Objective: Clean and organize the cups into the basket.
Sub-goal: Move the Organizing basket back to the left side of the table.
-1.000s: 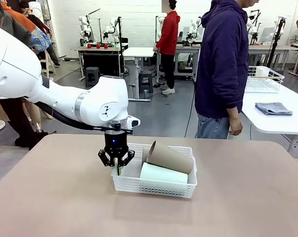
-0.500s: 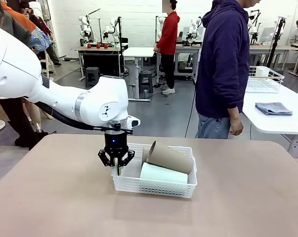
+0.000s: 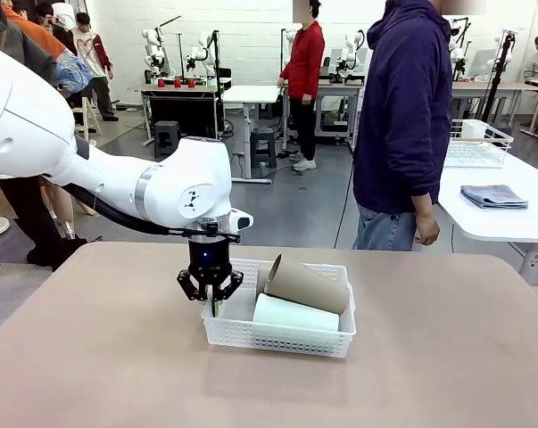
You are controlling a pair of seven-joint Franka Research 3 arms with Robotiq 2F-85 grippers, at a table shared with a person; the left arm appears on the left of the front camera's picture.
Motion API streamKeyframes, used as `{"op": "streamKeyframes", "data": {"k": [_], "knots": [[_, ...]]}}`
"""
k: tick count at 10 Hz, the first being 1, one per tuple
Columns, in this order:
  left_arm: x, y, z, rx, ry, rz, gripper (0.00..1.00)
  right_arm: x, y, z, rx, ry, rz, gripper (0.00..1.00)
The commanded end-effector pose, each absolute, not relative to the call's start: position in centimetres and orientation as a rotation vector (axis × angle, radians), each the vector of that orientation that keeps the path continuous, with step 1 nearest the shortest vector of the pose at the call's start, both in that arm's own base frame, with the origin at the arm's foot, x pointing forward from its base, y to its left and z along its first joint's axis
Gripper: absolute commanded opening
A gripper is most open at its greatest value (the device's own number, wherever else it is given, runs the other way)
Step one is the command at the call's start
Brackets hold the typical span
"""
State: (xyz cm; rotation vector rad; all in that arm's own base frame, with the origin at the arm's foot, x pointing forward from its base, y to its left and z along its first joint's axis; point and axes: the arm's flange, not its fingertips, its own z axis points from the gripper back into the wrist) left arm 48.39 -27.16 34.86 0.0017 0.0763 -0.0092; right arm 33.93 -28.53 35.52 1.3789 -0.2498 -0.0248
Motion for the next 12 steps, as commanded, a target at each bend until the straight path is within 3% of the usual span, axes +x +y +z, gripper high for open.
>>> {"op": "streamKeyframes", "data": {"k": [1, 7, 8, 12], "knots": [[48.4, -27.1, 35.1, 0.0, 0.071, -0.009, 0.0, 33.9, -28.2, 35.6, 1.368, -0.256, -0.026, 1.0], [48.4, -27.1, 35.1, 0.0, 0.071, -0.009, 0.0, 33.9, -28.2, 35.6, 1.368, -0.256, -0.026, 1.0], [48.4, -27.2, 34.9, 0.002, 0.076, -0.009, 0.06, 33.9, -28.2, 35.6, 1.368, -0.256, -0.026, 1.0], [42.9, -14.2, 36.0, 0.081, -0.057, 0.009, 0.06, 33.9, -28.2, 35.6, 1.368, -0.256, -0.026, 1.0]]}}
